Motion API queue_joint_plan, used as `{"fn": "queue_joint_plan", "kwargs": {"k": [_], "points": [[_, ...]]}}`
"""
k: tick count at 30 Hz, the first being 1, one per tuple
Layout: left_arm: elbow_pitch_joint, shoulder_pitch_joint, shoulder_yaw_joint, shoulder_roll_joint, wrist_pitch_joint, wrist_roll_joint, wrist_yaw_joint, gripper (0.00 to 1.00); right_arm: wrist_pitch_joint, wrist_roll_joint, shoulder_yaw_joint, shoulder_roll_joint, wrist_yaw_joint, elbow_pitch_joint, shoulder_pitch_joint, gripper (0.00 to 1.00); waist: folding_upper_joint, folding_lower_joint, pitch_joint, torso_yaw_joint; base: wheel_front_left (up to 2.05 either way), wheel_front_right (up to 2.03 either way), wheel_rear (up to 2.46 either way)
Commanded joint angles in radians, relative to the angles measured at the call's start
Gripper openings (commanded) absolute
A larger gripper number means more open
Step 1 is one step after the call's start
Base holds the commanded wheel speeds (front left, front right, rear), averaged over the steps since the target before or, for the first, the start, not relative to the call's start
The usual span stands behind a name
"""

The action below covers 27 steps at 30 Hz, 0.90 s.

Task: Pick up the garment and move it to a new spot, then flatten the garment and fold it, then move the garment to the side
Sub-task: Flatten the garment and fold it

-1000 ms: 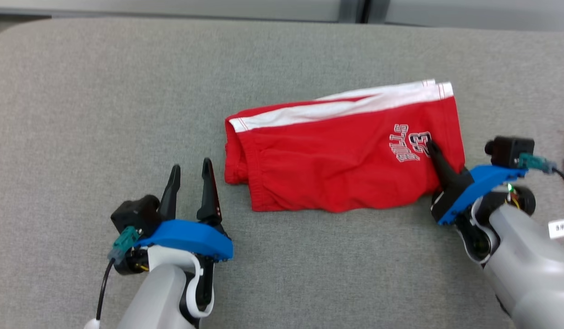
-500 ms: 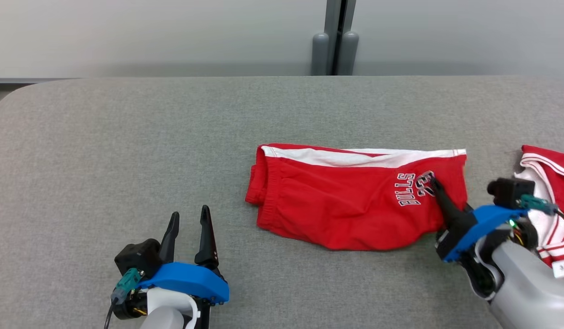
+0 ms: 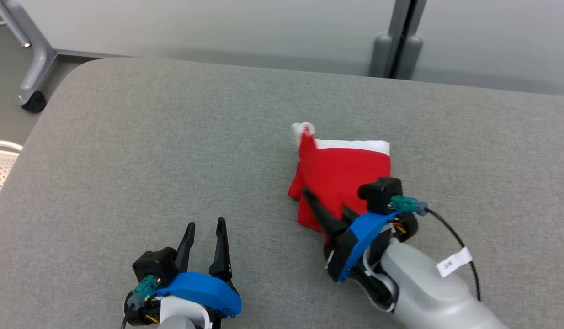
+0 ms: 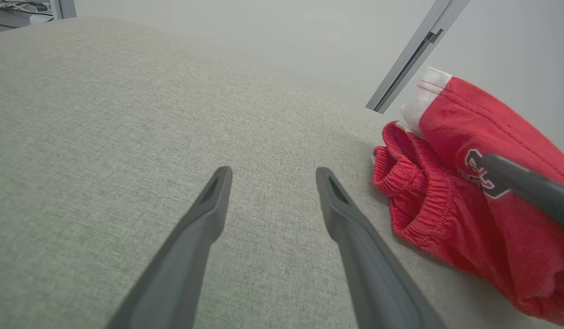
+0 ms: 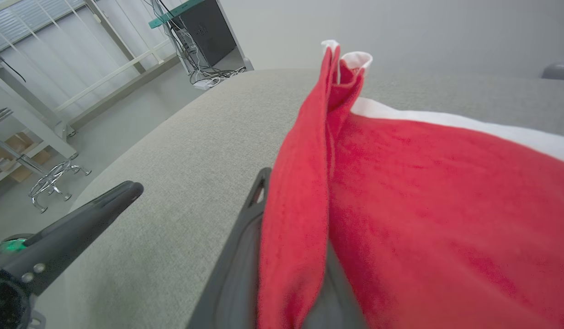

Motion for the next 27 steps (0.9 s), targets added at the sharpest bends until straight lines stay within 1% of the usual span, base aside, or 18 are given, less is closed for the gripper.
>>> {"fn": "queue_joint_plan", "kwargs": {"k": [1, 4, 6, 8, 9, 12, 17, 19, 23, 27], "points": [[0.0, -0.01, 0.001, 0.0, -0.004, 0.003, 0.002, 1.0, -0.006, 0.012, 0.0, 0.009, 0.002, 0.007, -0.001, 1.0, 0.0, 0.0001, 0.008, 0.012, 0.0, 0.0, 0.0], [-0.006, -0.018, 0.005, 0.0, -0.004, 0.012, 0.012, 1.0, -0.013, 0.009, -0.004, 0.035, 0.002, 0.002, -0.009, 1.0, 0.0, 0.0001, 0.005, 0.012, 0.0, 0.0, 0.0], [-0.015, -0.018, 0.015, 0.0, -0.004, 0.018, 0.02, 1.0, -0.017, 0.003, -0.011, 0.047, 0.002, -0.012, -0.006, 1.0, 0.0, 0.0001, 0.0, 0.0, 0.0, 0.0, 0.0], [-0.024, -0.016, 0.029, 0.0, -0.004, 0.029, 0.026, 1.0, -0.018, -0.028, -0.051, 0.047, 0.002, -0.041, -0.008, 1.0, 0.0, 0.0001, -0.004, -0.019, 0.0, 0.0, 0.0], [-0.03, -0.014, 0.039, 0.0, -0.004, 0.036, 0.029, 1.0, -0.018, -0.05, -0.082, 0.041, 0.002, -0.053, 0.003, 1.0, 0.0, 0.0001, -0.006, -0.028, 0.0, 0.0, 0.0], [-0.052, -0.01, 0.063, 0.0, -0.004, 0.063, 0.038, 1.0, -0.017, -0.145, -0.233, 0.008, 0.002, -0.096, 0.053, 1.0, 0.0, 0.0001, -0.011, -0.061, 0.0, 0.0, 0.0], [-0.084, 0.004, 0.106, 0.001, -0.004, 0.124, 0.064, 1.0, -0.018, -0.335, -0.514, 0.006, 0.002, -0.171, 0.17, 1.0, 0.0, 0.0001, -0.021, -0.111, 0.0, 0.0, 0.0], [-0.093, 0.016, 0.111, 0.0, -0.004, 0.139, 0.073, 1.0, -0.017, -0.4, -0.603, 0.014, 0.002, -0.197, 0.223, 1.0, 0.0, 0.0001, -0.026, -0.128, 0.0, 0.0, 0.0], [-0.1, 0.029, 0.135, 0.0, -0.004, 0.185, 0.085, 1.0, -0.017, -0.488, -0.711, 0.039, 0.002, -0.23, 0.307, 1.0, 0.0, 0.0001, -0.041, -0.156, 0.0, 0.0, 0.0], [-0.086, 0.058, 0.147, 0.0, -0.004, 0.211, 0.081, 1.0, -0.017, -0.537, -0.76, 0.055, 0.002, -0.232, 0.375, 1.0, 0.0, 0.0001, -0.069, -0.175, 0.0, 0.0, 0.0]]}}
